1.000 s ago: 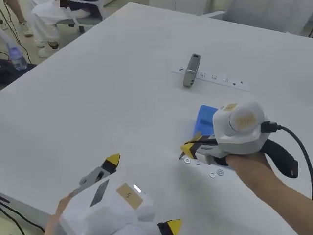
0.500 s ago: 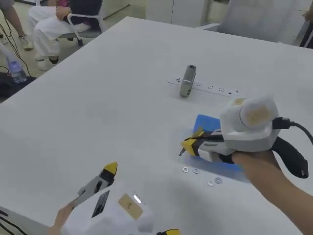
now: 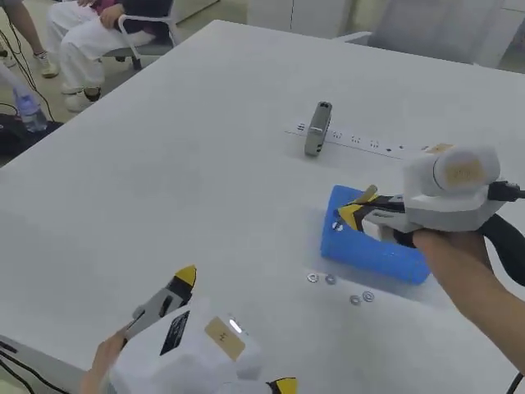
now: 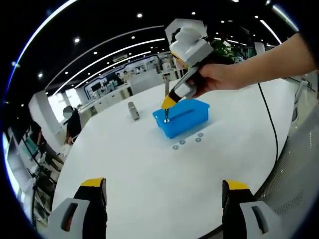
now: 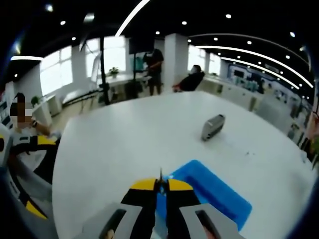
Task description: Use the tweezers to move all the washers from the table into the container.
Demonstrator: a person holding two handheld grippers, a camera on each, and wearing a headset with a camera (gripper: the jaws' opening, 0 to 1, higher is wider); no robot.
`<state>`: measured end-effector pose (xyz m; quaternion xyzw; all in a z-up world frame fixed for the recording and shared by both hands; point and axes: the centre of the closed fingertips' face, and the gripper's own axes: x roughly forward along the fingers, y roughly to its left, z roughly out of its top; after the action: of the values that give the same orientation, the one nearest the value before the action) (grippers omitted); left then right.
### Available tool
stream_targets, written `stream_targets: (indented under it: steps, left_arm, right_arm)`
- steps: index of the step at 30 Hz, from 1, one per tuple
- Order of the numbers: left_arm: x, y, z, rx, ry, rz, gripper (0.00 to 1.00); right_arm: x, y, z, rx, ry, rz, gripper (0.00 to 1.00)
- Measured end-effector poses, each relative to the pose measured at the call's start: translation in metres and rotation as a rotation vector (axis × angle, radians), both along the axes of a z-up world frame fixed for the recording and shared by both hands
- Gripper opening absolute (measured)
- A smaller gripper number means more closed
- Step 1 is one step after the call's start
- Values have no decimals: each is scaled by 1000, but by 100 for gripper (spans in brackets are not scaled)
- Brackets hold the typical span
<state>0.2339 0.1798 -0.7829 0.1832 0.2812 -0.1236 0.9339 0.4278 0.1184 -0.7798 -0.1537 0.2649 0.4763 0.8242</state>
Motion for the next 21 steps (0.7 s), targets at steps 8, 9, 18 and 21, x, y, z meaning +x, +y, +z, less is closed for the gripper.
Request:
stream_targets:
  steps: [8,9,18,21]
  left_arm:
    - [-1,1,-2,1,11,3,98]
    - [-1,1,-2,5,11,2,98]
    - [-1,2,-3,14,13,9,98]
    - [-2,2,-4,16,19,9,97]
  right_arm:
    - [0,4,-24,-20,52,-20,2]
    - [-3,5,-26,-24,54,-20,2]
    - [-5,12,-32,-41,66,-6,2]
    - [-5,12,-33,-42,64,-4,2]
